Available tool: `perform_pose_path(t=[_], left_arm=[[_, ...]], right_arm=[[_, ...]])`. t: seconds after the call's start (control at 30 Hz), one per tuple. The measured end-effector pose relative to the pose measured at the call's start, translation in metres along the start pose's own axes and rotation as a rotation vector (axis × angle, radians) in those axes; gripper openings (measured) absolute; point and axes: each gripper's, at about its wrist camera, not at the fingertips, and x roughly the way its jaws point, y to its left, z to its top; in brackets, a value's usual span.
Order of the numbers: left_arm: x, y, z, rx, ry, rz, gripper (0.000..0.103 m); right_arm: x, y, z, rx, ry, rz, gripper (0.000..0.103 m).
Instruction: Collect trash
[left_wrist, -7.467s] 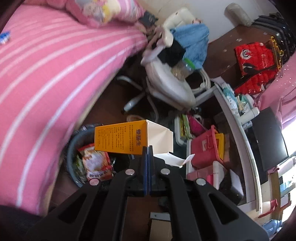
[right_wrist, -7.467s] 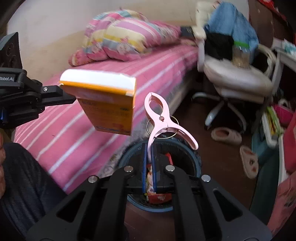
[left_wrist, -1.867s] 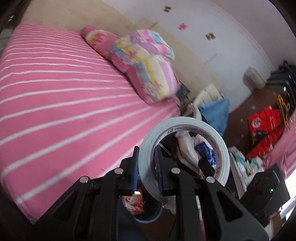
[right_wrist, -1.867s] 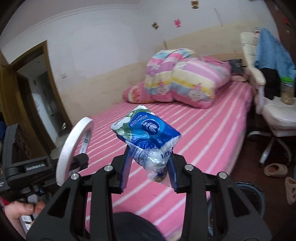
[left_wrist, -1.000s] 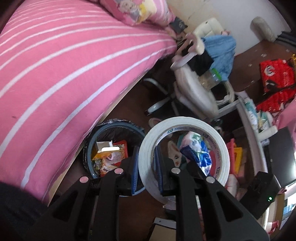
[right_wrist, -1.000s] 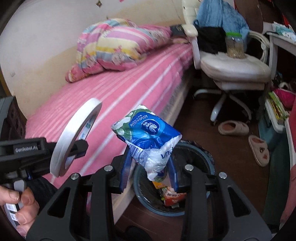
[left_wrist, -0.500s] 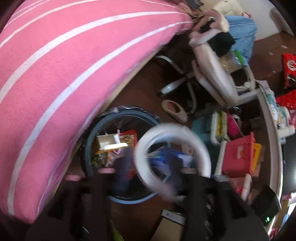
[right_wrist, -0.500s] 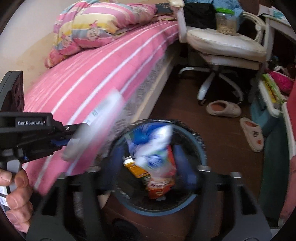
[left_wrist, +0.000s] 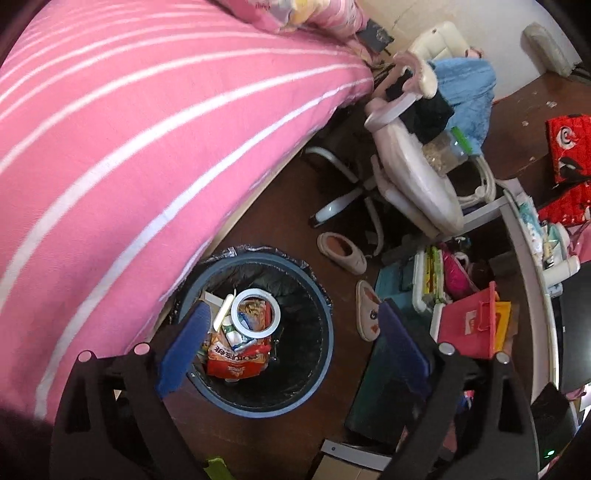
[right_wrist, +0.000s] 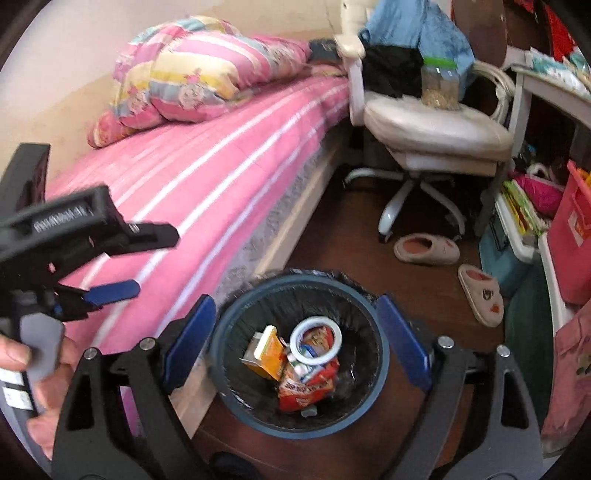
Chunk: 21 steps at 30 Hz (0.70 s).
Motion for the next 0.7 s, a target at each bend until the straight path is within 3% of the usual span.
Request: perform_pose_path(t=[0.13,0.23,0.43,0.7], left_arm=[[-0.034,0.001,-0.003,-0.011,-0.072,-0.012,0.09],[-0.064,0.003,-0.001,-0.001,-0.141,0.023,0.09],[-0.138,0.015,-0.001,-0.031,-0.292,-0.005,0.09],[-0.248,0.041,-0.005,-0.036,-0.489,0.08,0.092]], right_arm=[[-0.032,0.02,0.013,-0.033,-0.067,0.037,0.09],[-0.049,0.033,0.019,-0.048,-0.094,0.064,0.09],[-0.094,0.075,0.035,-0.118,-0.179,0.141,0.091],[-0.13,0.143,0.049,-0.187,-0.252,0.26,0.094]])
